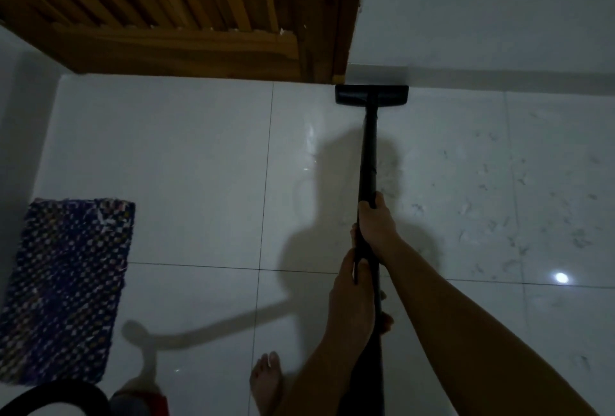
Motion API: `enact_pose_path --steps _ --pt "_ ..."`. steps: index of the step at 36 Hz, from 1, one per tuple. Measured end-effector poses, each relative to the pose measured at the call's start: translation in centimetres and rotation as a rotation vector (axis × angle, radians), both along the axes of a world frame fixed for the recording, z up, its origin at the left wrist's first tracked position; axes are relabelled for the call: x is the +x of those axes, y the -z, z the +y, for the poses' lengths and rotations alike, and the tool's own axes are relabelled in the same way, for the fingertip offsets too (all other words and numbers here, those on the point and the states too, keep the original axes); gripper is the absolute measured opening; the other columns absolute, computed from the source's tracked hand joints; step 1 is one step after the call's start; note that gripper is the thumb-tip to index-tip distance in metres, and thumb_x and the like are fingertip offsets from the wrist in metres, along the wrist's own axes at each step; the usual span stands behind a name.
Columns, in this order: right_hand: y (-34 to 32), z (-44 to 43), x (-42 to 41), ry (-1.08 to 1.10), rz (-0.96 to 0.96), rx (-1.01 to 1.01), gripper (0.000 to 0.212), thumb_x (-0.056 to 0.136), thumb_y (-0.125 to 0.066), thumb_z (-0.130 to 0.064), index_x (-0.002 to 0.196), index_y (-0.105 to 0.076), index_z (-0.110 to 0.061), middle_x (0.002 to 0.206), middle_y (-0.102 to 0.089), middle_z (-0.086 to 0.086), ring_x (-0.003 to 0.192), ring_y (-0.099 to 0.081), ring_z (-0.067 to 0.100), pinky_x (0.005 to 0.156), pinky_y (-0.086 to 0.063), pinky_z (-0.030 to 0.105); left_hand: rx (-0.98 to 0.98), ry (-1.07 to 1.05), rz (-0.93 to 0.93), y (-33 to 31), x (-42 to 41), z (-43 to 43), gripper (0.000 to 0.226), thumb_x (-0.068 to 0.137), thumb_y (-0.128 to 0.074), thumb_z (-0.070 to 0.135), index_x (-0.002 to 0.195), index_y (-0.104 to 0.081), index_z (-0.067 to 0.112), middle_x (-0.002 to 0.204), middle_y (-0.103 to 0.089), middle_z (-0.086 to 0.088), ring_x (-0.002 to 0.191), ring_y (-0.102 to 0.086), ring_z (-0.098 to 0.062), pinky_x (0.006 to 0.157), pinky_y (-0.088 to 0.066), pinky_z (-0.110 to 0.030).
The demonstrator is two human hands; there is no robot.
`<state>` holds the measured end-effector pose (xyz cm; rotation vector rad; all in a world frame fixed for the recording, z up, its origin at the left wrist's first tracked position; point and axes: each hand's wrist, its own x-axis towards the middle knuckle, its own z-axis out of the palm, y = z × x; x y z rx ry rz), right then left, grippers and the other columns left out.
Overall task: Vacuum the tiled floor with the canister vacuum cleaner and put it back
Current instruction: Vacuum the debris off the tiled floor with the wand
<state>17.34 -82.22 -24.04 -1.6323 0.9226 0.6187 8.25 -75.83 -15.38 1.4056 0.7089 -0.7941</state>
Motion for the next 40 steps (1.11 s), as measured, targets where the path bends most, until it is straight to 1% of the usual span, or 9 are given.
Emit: enact_pose_path --steps 5,10,15,20,24,31,35,37,40 --pt "0.2 -1.3 1.1 -0.004 -0.002 0.027 0.040 0.101 -0.034 -0.017 0.141 -0.032 -0.022 0.061 -0.048 0.008 0.040 -0.046 0.018 0.037 -0.042 0.024 -0.005 -0.015 0.007 0.4 1.0 -1.2 0.035 0.101 -0.031 0.035 0.133 -0.043 0.035 0.071 -0.057 -0.008 0.035 -0.049 -0.012 0.038 -0.043 -0.021" --pt "0.5 -1.6 0.8 -0.018 -0.001 0.020 0.043 0.101 -0.034 -0.019 0.144 -0.029 -0.023 0.064 -0.050 0.008 0.042 -0.048 0.018 0.040 -0.042 0.026 0.031 0.005 -0.014 0.4 0.9 -1.7 0.037 0.101 -0.030 0.035 0.136 -0.042 0.033 0.071 -0.057 -0.008 0.035 -0.049 -0.011 0.037 -0.044 -0.021" --pt "-0.1 -2.1 0.8 -0.064 0.002 -0.029 0.048 0.101 -0.034 -0.020 0.148 -0.025 -0.017 0.067 -0.052 0.006 0.043 -0.050 0.016 0.032 -0.038 0.019 -0.014 -0.007 -0.018 -0.1 0.7 -2.0 0.038 0.101 -0.032 0.035 0.137 -0.043 0.028 0.067 -0.056 -0.006 0.033 -0.050 -0.010 0.036 -0.042 -0.020" --pt "-0.9 -2.3 -1.4 -0.047 -0.006 -0.028 0.049 0.101 -0.034 -0.018 0.149 -0.024 -0.018 0.067 -0.050 0.006 0.041 -0.048 0.016 0.030 -0.038 0.017 0.023 0.046 -0.033 -0.9 -1.2 -1.8 0.039 0.101 -0.033 0.032 0.138 -0.043 0.026 0.069 -0.058 -0.006 0.036 -0.054 -0.007 0.039 -0.045 -0.019" --pt "-1.2 -2.2 -3.8 -0.021 0.013 0.001 0.048 0.102 -0.034 -0.020 0.148 -0.026 -0.020 0.066 -0.051 0.007 0.041 -0.048 0.016 0.032 -0.039 0.019 0.066 0.086 -0.055 -1.5 -3.2 -1.6 0.038 0.102 -0.032 0.027 0.137 -0.044 0.022 0.071 -0.061 -0.002 0.038 -0.056 -0.001 0.037 -0.041 -0.013" --pt "-1.9 -1.9 -7.7 -0.007 0.012 0.015 0.043 0.100 -0.033 -0.018 0.143 -0.030 -0.020 0.066 -0.049 0.007 0.042 -0.047 0.017 0.033 -0.039 0.019 0.032 0.039 -0.022 -2.5 -7.1 -1.4 0.035 0.101 -0.032 0.028 0.132 -0.048 0.025 0.067 -0.059 -0.008 0.038 -0.054 -0.010 0.037 -0.044 -0.020" --pt "-2.1 -1.8 -9.9 0.019 0.020 0.023 0.043 0.101 -0.034 -0.018 0.143 -0.030 -0.021 0.069 -0.050 0.007 0.045 -0.048 0.017 0.037 -0.041 0.023 0.073 0.075 -0.048 -2.6 -9.1 -1.2 0.034 0.101 -0.033 0.027 0.128 -0.051 0.018 0.071 -0.061 -0.005 0.040 -0.056 -0.004 0.040 -0.045 -0.015" --pt "-2.3 -1.8 -10.9 0.025 0.013 0.025 0.043 0.101 -0.035 -0.017 0.144 -0.030 -0.021 0.068 -0.050 0.007 0.044 -0.048 0.016 0.035 -0.040 0.022 0.077 0.078 -0.051 -2.6 -10.1 -1.0 0.034 0.101 -0.034 0.027 0.130 -0.051 0.018 0.070 -0.061 -0.006 0.040 -0.056 -0.004 0.041 -0.045 -0.015" --pt "-2.5 -1.7 -12.3 0.009 0.007 0.001 0.041 0.101 -0.035 -0.018 0.142 -0.031 -0.018 0.067 -0.050 0.007 0.046 -0.049 0.017 0.040 -0.043 0.026 0.056 0.065 -0.037 -2.9 -11.4 -1.0 0.034 0.101 -0.034 0.026 0.131 -0.050 0.020 0.072 -0.061 -0.009 0.042 -0.057 -0.007 0.042 -0.046 -0.017"
